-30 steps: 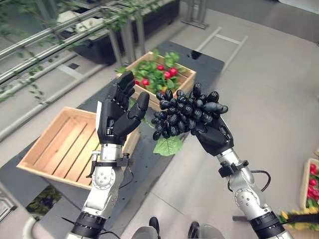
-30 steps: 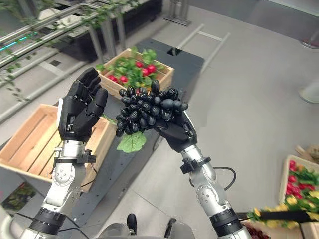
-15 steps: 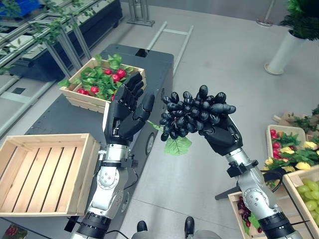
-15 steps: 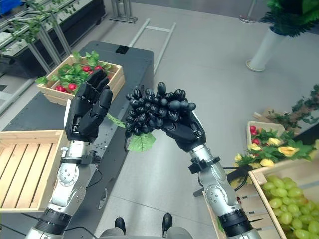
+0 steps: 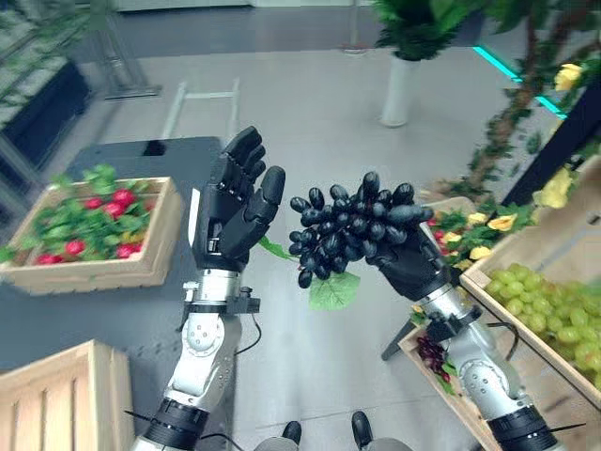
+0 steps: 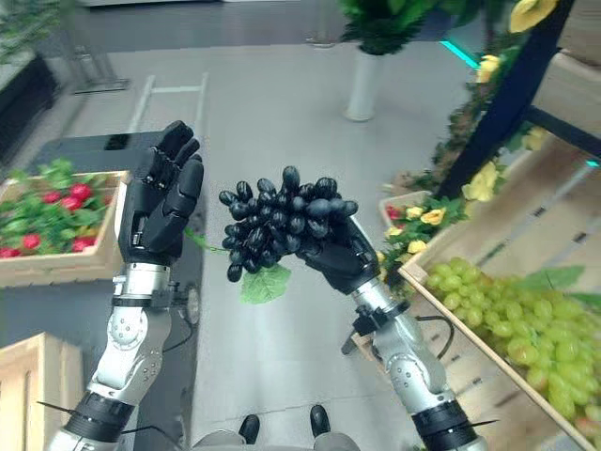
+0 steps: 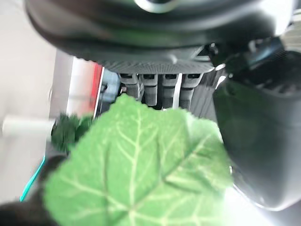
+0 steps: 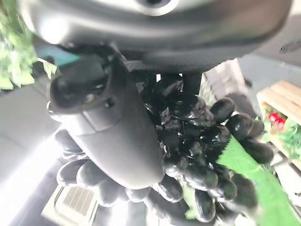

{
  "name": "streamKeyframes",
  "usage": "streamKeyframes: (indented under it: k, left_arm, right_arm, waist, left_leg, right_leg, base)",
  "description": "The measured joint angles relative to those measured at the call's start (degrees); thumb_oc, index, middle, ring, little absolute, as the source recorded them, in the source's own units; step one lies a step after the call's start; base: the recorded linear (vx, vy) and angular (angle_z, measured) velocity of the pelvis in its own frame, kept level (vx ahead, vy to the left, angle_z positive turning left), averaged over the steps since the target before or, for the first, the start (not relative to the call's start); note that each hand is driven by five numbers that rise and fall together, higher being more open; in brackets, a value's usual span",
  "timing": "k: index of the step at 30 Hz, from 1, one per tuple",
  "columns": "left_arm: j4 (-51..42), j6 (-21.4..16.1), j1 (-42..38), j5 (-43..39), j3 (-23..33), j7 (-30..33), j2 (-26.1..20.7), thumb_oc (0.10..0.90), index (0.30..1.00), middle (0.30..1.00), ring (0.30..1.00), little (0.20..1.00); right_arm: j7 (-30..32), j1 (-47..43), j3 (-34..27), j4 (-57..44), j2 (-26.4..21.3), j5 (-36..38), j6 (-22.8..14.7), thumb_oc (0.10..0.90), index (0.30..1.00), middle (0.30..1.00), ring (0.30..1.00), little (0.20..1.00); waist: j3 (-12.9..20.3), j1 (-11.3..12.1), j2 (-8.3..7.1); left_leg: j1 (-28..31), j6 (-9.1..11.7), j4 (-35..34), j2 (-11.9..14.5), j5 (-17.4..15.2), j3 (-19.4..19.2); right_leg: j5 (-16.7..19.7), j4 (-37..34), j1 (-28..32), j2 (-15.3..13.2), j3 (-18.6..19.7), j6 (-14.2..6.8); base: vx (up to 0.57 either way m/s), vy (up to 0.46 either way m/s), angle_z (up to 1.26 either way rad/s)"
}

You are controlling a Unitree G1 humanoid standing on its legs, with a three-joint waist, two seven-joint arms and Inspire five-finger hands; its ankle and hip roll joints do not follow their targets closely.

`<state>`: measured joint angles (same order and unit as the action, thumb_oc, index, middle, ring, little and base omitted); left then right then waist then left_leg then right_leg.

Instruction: Pick up the fruits from the basket on one side to the basket on the other side

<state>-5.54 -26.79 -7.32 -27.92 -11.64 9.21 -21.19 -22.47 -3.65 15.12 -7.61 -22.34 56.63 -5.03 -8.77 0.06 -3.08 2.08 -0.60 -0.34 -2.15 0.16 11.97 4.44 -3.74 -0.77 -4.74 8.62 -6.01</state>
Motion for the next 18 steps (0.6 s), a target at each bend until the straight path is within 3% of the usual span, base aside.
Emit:
streamKeyframes:
  k: [2,8,12,15,18]
  left_arm:
    - [-0.02,0.01,-0.69,0.01,-1.32,-0.34,0.05,0.8,0.9,0.9,0.9,0.9]
    - [-0.01,0.0,-0.53,-1.87,-1.09,-1.77,-0.26,0.8,0.9,0.9,0.9,0.9]
    - [0.01,0.01,-0.5,-2.13,-1.41,-1.89,-0.24,0.8,0.9,0.9,0.9,0.9]
    - [0.34,0.04,-0.44,-2.07,-1.36,-1.93,-0.3,0.8,0.9,0.9,0.9,0.9]
    - [0.37,0.04,-0.42,-2.11,-1.34,-2.47,-0.75,0.8,0.9,0.9,0.9,0.9]
  right_arm:
    - [-0.01,-0.06,-0.03,0.05,0.08,0.06,0.11,0.4,0.3,0.3,0.3,0.3]
    - [-0.01,-0.53,0.0,0.07,2.7,0.12,1.02,0.4,0.3,0.3,0.3,0.3]
    - [-0.01,-0.56,0.8,0.08,3.16,0.14,1.36,0.4,0.3,0.3,0.3,0.3]
    - [-0.81,-0.66,1.2,1.12,2.5,0.76,3.73,0.4,0.3,0.3,0.3,0.3]
    - [-1.66,-0.64,1.32,2.79,0.2,3.09,5.17,0.4,0.3,0.3,0.3,0.3]
  waist:
    - [-0.04,-0.99,0.14]
    - [-0.16,0.83,0.41]
    - [-0.22,0.86,0.5]
    - [-0.23,1.19,0.42]
    - [-0.22,0.75,0.27]
  left_leg:
    - [0.44,-0.72,-0.95,-1.34,1.05,-0.16]
    - [1.79,-1.48,-2.77,-2.17,1.29,-4.17]
    - [2.33,-2.07,-3.22,-2.59,1.14,-7.81]
    - [3.76,-3.12,-3.74,-3.05,0.76,-12.89]
    - [4.21,-3.71,-3.17,-3.06,0.12,-16.38]
  right_leg:
    - [0.98,-1.13,0.15,-1.72,-0.42,-2.03]
    - [1.22,-0.82,-0.98,-2.4,0.21,-2.95]
    - [1.86,0.05,-3.0,-2.83,0.2,-3.58]
    - [3.28,1.01,-4.98,-4.5,-5.18,-2.89]
    - [2.96,2.07,-6.06,-5.55,-8.08,-3.03]
  base:
    - [-0.12,0.454,0.04]
    - [-0.11,0.318,-0.26]
    - [-0.11,0.162,-0.59]
    - [-0.15,0.074,-0.87]
    - [-0.15,0.051,-0.6]
